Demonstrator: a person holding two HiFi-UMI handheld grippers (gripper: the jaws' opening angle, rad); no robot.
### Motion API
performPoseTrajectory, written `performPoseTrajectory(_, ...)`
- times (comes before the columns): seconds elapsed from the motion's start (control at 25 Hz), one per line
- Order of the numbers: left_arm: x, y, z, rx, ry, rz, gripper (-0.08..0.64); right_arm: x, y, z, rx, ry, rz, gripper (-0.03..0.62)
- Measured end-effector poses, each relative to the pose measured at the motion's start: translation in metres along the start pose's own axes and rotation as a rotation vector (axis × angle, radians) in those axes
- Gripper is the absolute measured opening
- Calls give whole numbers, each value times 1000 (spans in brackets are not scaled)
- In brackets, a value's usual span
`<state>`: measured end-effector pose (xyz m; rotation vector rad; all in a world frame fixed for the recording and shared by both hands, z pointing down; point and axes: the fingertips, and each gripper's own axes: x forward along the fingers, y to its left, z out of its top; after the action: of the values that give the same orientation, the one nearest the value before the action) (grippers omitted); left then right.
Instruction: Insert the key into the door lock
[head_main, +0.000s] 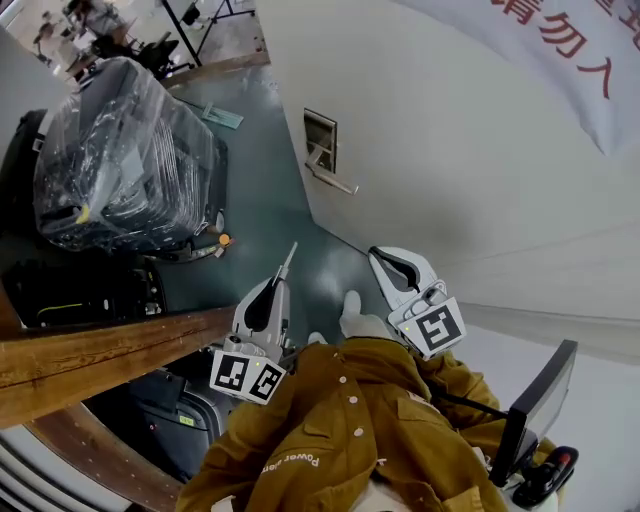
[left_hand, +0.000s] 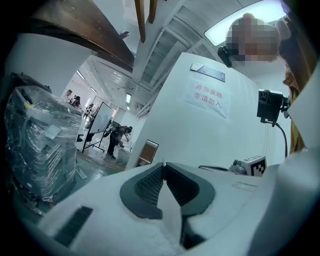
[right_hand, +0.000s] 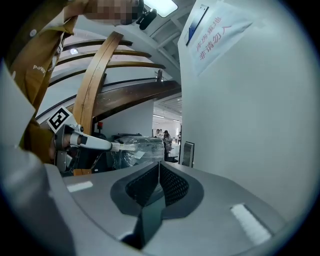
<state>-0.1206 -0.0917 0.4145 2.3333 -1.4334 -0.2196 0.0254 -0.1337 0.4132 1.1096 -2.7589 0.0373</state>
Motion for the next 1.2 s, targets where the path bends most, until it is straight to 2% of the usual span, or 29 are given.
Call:
performPoseTrajectory(0.08,21,-2,4,1,-7,4,23,12,-14,6,-9,-29,31,71)
performPoseTrajectory(0.2,43,-4,3,-15,-9,20,23,29,-27,8,-73,-55,75,110)
performPoseTrajectory(0.28,54,-6,2,-19,-3,27,23,38,-34,3,-114,-23,92,146)
performPoseTrajectory(0.48,75,-5,3,-32,17,20,23,63,-56,-9,-141,36,75,169)
performPoseTrajectory(0.68,85,9,2,-86,24,12,23,98,-65,-38,-288,139,85,204)
performPoseTrajectory(0.84,93,19,6,-97,21,4,23,122,-76,-66,-361,222,99,202)
performPoseTrajectory(0.96,96,29,5,-127,19,4,23,135,-87,-82,-355,267,86,194)
performPoseTrajectory(1.08,101,39,-1,-149,29,3,23,142,-90,-88,-356,281,82,126)
performPoseTrajectory(1.2,108,45,-8,-166,46,-3,23,143,-89,-88,-363,283,88,123)
